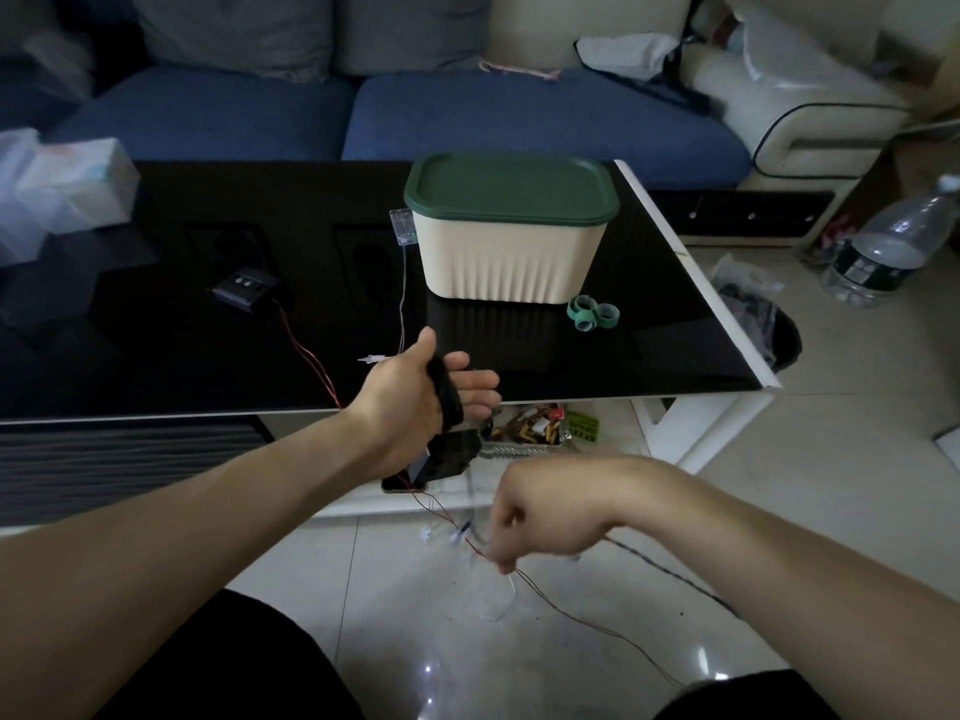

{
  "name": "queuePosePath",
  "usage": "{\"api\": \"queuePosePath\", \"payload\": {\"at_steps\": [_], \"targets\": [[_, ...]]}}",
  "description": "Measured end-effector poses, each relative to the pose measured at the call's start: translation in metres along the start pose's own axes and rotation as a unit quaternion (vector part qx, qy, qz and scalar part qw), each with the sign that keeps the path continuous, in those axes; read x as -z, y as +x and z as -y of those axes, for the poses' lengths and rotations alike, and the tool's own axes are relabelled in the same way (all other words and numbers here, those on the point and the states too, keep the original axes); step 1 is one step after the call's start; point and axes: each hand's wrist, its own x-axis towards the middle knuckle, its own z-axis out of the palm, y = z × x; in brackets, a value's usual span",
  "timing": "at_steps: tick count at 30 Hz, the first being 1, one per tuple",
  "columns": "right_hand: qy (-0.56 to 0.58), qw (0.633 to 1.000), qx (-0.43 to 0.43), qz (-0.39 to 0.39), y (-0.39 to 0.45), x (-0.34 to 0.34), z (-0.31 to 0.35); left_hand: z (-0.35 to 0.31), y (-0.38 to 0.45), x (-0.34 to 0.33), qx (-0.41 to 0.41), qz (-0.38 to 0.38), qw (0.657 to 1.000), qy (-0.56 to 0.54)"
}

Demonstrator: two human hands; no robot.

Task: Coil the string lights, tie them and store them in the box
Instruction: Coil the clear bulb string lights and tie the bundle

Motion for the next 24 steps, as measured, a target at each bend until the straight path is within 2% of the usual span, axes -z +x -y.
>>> {"api": "queuePosePath", "payload": {"at_steps": [4, 7, 10, 12, 14, 16, 20, 22, 24], "targets": [[0.108, 0.985, 0.116, 0.072, -0.01, -0.002, 0.02, 0.003, -0.003, -0.001, 0.032, 0.05, 0.997, 0.048], [0.206, 0.96, 0.179, 0.065, -0.016, 0.007, 0.014, 0.006, -0.009, -0.004, 0.055, 0.086, 0.989, 0.106], [0.311, 0.928, 0.203, -0.017, -0.018, 0.016, -0.004, 0.009, -0.013, -0.008, 0.106, 0.131, 0.978, 0.122], [0.425, 0.88, 0.197, -0.081, -0.018, 0.02, -0.017, 0.01, -0.014, -0.004, 0.115, 0.169, 0.967, 0.155], [0.52, 0.824, 0.154, -0.165, -0.017, 0.024, -0.031, 0.009, -0.013, 0.002, 0.101, 0.225, 0.948, 0.199], [0.55, 0.792, 0.093, -0.248, -0.013, 0.025, -0.044, 0.008, -0.013, 0.005, 0.099, 0.255, 0.939, 0.208], [0.527, 0.784, -0.002, -0.329, 0.0, 0.018, -0.055, 0.008, -0.015, 0.0, 0.053, 0.239, 0.944, 0.223], [0.468, 0.817, -0.031, -0.334, 0.004, 0.014, -0.058, 0.011, -0.014, -0.001, 0.029, 0.219, 0.951, 0.218], [0.408, 0.866, -0.042, -0.287, 0.003, 0.012, -0.058, 0.011, -0.011, 0.001, 0.03, 0.183, 0.965, 0.187]]}}
